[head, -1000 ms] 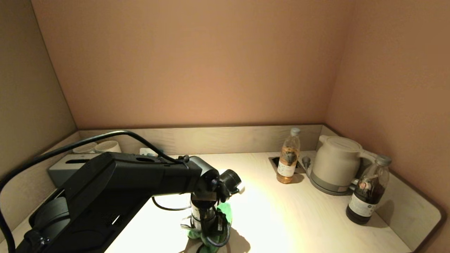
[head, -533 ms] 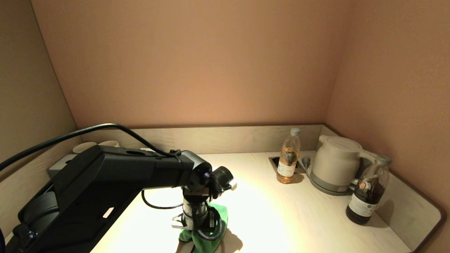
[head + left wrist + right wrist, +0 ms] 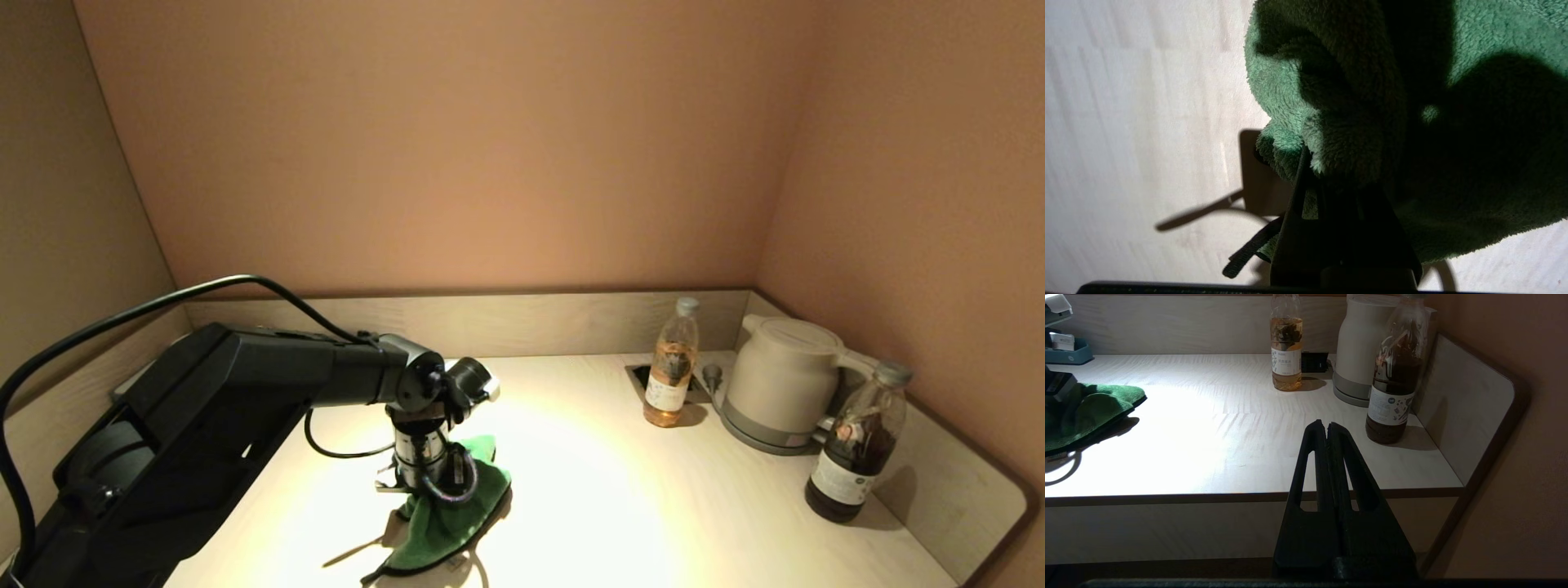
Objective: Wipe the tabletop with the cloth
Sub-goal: Sweep the stains on the table
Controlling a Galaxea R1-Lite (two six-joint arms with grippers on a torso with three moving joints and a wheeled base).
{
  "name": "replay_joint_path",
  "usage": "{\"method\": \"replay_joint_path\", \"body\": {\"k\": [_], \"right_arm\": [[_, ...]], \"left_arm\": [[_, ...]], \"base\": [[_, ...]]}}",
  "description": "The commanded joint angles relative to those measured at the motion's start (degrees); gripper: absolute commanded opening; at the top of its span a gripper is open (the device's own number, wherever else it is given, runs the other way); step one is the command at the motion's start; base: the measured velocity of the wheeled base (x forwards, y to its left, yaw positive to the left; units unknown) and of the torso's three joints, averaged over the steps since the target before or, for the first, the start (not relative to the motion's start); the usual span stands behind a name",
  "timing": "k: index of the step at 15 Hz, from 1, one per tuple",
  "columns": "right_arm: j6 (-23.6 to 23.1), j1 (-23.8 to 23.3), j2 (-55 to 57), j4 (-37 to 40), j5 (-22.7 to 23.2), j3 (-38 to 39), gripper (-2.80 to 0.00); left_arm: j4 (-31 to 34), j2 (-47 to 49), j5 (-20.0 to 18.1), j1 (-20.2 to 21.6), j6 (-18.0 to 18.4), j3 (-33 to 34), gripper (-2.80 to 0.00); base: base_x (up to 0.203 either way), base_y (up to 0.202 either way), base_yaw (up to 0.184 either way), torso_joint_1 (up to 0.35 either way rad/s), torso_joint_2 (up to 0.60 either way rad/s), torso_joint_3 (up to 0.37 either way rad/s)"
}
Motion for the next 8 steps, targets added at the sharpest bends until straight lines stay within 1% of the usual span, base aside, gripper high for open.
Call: {"method": "replay_joint_path", "body": {"k": [1,2,3,4,5,8], "right_arm": [[-0.03,0.04,0.07,-0.02,0.02,0.00,-2.80],[-0.03,0.04,0.07,-0.02,0.02,0.00,-2.80],[-0.03,0.04,0.07,-0.02,0.02,0.00,-2.80],[-0.03,0.04,0.07,-0.02,0.02,0.00,-2.80],[-0.03,0.04,0.07,-0.02,0.02,0.00,-2.80],[-0.03,0.04,0.07,-0.02,0.02,0.00,-2.80]], "left_arm": [[-5.00,1.62,0.08,0.40,2.72,-0.01,-2.80],[-6.95,2.12,0.08,-0.27,3.96,0.00,-2.80],[-7.16,2.19,0.08,-0.38,4.18,0.00,-2.80],[-8.90,2.34,0.08,-1.29,5.91,0.07,-2.80],[-9.03,2.23,0.08,-1.82,6.12,0.08,-2.80],[-8.80,1.99,0.08,-5.39,7.48,0.09,-2.80]], "base": [[0.000,0.000,0.000,0.000,0.00,0.000],[0.000,0.000,0.000,0.000,0.00,0.000],[0.000,0.000,0.000,0.000,0.00,0.000],[0.000,0.000,0.000,0.000,0.00,0.000],[0.000,0.000,0.000,0.000,0.00,0.000],[0.000,0.000,0.000,0.000,0.00,0.000]]}}
